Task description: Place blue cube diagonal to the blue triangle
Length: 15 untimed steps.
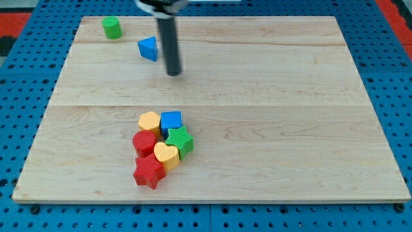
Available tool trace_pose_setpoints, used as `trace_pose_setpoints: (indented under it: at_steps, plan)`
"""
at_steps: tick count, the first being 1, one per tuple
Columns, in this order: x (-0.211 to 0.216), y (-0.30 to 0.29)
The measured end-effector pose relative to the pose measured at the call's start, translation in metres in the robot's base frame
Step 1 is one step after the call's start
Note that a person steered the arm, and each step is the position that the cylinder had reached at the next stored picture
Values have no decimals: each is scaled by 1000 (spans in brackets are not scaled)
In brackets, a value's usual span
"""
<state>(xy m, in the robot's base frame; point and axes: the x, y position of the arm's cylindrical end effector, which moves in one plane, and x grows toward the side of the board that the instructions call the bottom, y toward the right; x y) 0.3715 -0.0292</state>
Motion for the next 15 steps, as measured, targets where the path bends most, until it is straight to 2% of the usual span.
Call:
trace_pose_setpoints:
  at_steps: [1,2,3,5,6,7,8,9,10,11,13,14,15]
  plan:
    - [35,85]
    - [131,66]
    - [164,23]
    - [100,-46]
    - [84,-68]
    - [68,-127]
    - [45,-118]
    - [28,-73]
    - [28,-55]
    - [55,-47]
    - [16,-2]
    - [41,28]
    - [91,47]
